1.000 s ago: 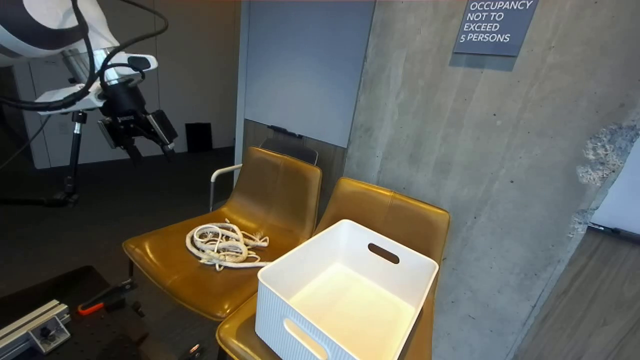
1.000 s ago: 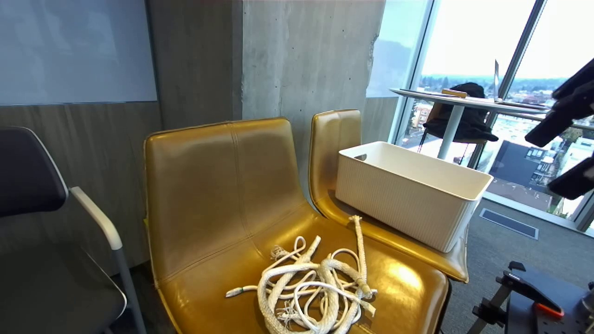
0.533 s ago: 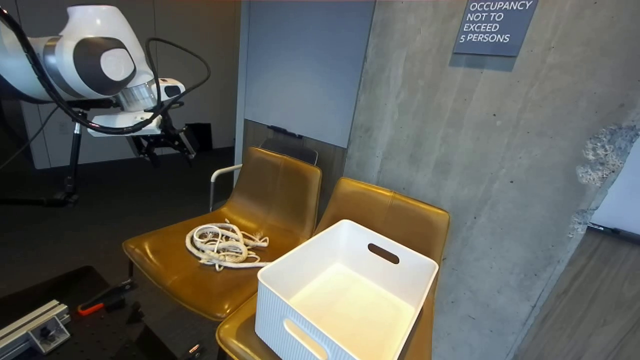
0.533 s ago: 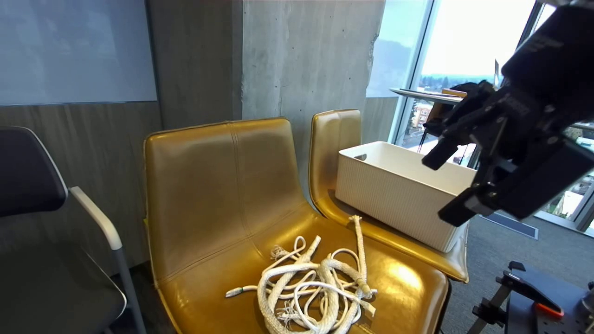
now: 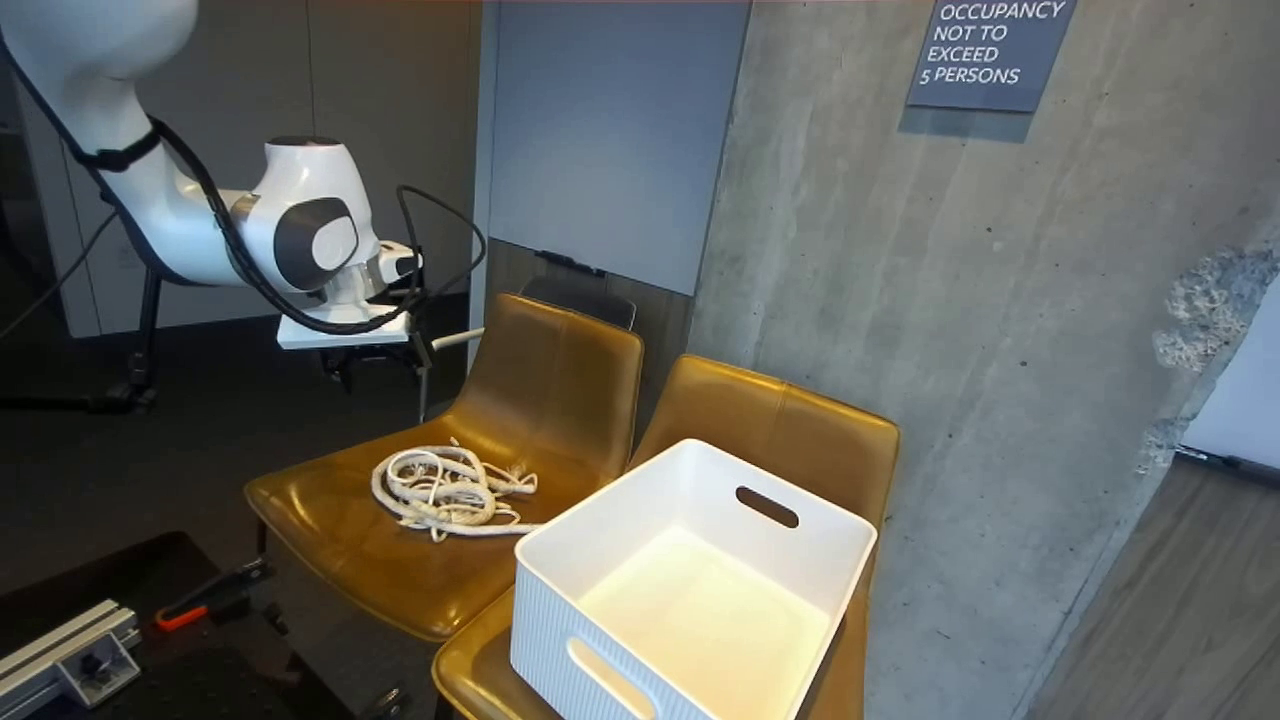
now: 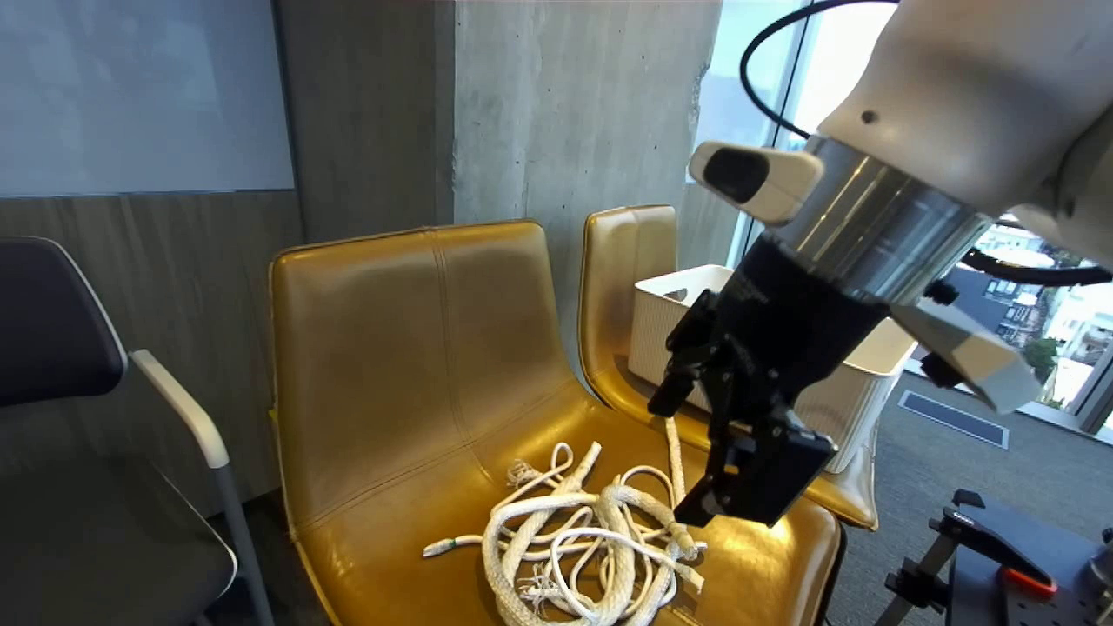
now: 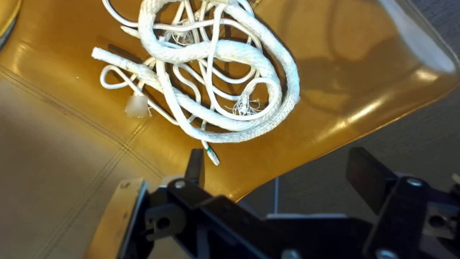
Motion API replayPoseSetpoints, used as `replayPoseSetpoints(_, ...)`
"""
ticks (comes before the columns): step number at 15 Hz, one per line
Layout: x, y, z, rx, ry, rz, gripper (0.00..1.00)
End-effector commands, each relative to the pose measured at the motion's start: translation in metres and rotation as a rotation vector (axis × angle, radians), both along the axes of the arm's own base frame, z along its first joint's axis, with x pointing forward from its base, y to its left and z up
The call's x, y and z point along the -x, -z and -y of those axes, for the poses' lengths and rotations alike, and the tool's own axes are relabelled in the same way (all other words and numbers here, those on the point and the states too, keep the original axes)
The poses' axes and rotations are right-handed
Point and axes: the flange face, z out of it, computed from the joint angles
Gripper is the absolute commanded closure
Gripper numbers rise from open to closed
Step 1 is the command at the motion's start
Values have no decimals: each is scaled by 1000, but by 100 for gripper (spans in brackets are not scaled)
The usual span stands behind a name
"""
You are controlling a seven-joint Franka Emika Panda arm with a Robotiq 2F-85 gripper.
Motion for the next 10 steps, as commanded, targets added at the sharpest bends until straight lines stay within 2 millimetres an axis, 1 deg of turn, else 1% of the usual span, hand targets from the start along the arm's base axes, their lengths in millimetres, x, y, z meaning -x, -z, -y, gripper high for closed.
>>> replayPoseSetpoints(1, -30, 37, -5, 34, -129, -18, 0)
replayPoseSetpoints(4, -46, 65, -4, 76, -173, -44, 0)
replayPoseSetpoints(6, -51, 84, -5, 112, -220, -45, 0)
replayPoseSetpoints(10, -49, 111, -5, 220, -355, -35, 0)
